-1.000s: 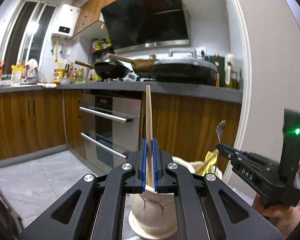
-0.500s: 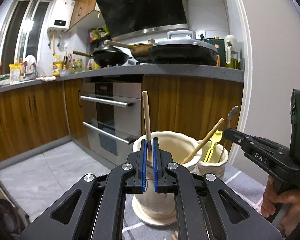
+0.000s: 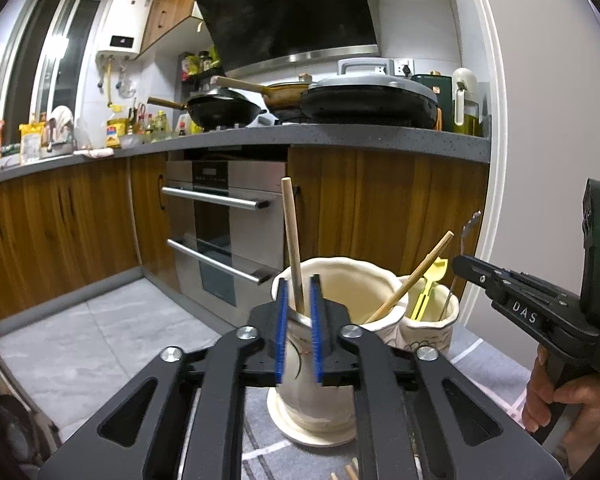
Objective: Organize utensils
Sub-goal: 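Open the left tool releasing the chopstick while the right tool releases the silver spoon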
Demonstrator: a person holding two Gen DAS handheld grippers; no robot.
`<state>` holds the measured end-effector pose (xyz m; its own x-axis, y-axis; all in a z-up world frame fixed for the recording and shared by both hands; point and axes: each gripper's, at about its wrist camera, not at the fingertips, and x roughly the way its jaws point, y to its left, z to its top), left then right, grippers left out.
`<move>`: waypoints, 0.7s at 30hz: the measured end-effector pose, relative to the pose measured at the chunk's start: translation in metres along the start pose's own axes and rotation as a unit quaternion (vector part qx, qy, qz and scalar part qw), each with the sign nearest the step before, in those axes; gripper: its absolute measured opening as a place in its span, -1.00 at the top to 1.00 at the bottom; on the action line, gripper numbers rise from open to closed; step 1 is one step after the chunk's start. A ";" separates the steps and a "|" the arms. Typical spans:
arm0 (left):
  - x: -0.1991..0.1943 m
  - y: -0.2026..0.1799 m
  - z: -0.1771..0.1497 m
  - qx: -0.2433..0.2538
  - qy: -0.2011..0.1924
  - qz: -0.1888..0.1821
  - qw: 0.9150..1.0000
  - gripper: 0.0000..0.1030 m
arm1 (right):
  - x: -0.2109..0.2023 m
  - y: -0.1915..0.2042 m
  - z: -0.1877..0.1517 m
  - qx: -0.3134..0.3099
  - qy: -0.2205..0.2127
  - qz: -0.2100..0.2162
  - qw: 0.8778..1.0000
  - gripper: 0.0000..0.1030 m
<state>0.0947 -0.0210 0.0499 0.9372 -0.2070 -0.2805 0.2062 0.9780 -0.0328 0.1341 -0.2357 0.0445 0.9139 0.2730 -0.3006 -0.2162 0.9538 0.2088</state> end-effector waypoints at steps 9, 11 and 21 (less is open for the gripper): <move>-0.008 0.005 0.002 -0.016 -0.014 0.001 1.000 0.20 | 0.000 -0.005 0.005 0.019 -0.002 0.011 1.000 0.18; -0.012 0.006 0.003 -0.019 -0.019 0.001 1.000 0.12 | -0.004 -0.007 0.007 0.025 -0.003 0.015 1.000 0.09; -0.041 0.016 0.001 -0.041 -0.030 0.011 0.999 -0.76 | -0.042 -0.019 0.006 0.058 -0.023 0.026 0.998 -0.88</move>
<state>0.0600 0.0026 0.0620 0.9571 -0.1833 -0.2243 0.1628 0.9809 -0.1069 0.1017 -0.2657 0.0586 0.9177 0.3134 -0.2442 -0.2253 0.9168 0.3298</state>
